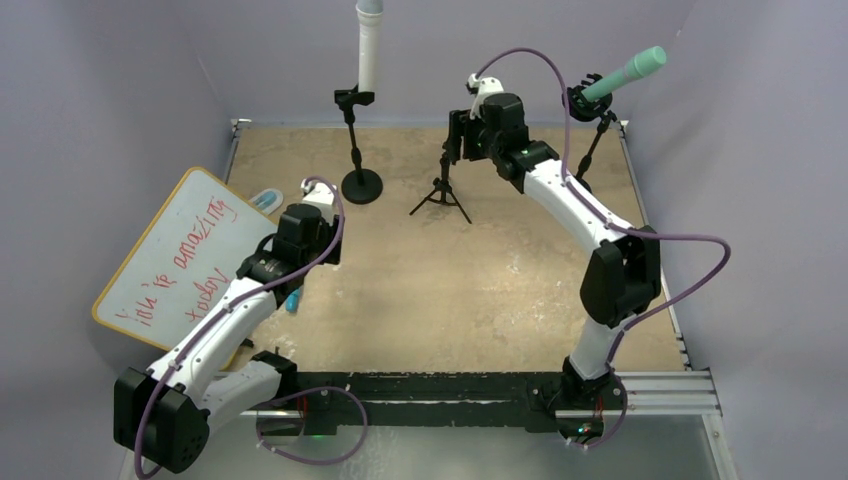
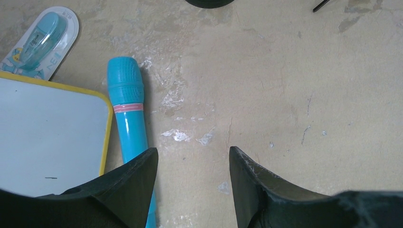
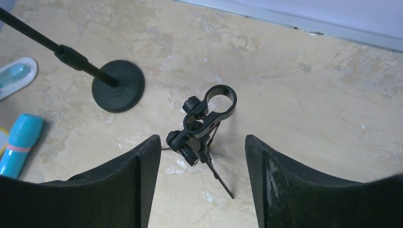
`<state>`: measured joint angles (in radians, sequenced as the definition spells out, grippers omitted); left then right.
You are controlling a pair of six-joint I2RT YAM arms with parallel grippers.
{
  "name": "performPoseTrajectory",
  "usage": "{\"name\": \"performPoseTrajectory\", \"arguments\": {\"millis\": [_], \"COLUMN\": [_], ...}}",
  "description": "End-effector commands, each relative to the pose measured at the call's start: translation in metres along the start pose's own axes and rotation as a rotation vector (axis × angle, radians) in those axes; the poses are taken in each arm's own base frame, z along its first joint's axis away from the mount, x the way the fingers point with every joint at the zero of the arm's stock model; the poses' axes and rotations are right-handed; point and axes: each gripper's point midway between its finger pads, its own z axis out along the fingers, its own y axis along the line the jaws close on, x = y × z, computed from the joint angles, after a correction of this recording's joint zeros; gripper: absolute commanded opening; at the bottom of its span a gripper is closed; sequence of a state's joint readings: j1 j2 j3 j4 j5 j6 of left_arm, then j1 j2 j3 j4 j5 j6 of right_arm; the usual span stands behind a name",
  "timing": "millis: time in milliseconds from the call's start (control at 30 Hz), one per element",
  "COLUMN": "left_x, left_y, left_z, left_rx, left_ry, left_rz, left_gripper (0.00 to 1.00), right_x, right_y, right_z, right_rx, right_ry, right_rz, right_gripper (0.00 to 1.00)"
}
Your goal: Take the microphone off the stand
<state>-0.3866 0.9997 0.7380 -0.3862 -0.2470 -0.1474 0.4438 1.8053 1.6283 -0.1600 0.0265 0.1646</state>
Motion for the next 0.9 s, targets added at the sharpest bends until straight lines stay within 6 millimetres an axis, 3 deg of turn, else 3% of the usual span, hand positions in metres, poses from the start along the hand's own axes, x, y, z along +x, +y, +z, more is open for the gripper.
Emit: {"name": "performPoseTrajectory", "arguments": {"millis": [0,200,433,633,733,867], "left_x": [-0.010,-0.009,-0.007,-0.008,-0.007,-0.007], "left_y": [0.002,0.000,-0.002,-0.001,-0.001,-0.002], "left_z": [-0.001,0.001,0.003,0.002,0.002,0.002], "left_rx": [-0.011,-0.003,0.007,0.003,0.003,0.004], "left_ry": [-0.019,-0.011,0.002,-0.003,-0.001,-0.002], "left_rz": [-0.026,-0.019,-0.016,-0.019,-0.019,-0.019], "left_gripper": [0.54,0.54,0.54,0.54,0.54,0.54], "right_x": [-0.019,-0.005,0.003,-0.007,-0.014,-0.012], "right_y": [0.005,0.025,0.034,0.037,0.033,0.030], "right_z": [-0.011,-0.003,0.018,0.035,0.042,0.045], "right_rx": [-0.028,-0.138,-0.186,-0.199,-0.173,-0.155], "right_ry": [-0.045,0.019,0.086,0.071,0.073,0.081], "right_rz": [0.018,0.032,0.046,0.031,0.020,0.002], "right_gripper": [0.64,0.65,0.67,0.68,0.63,0.50]}}
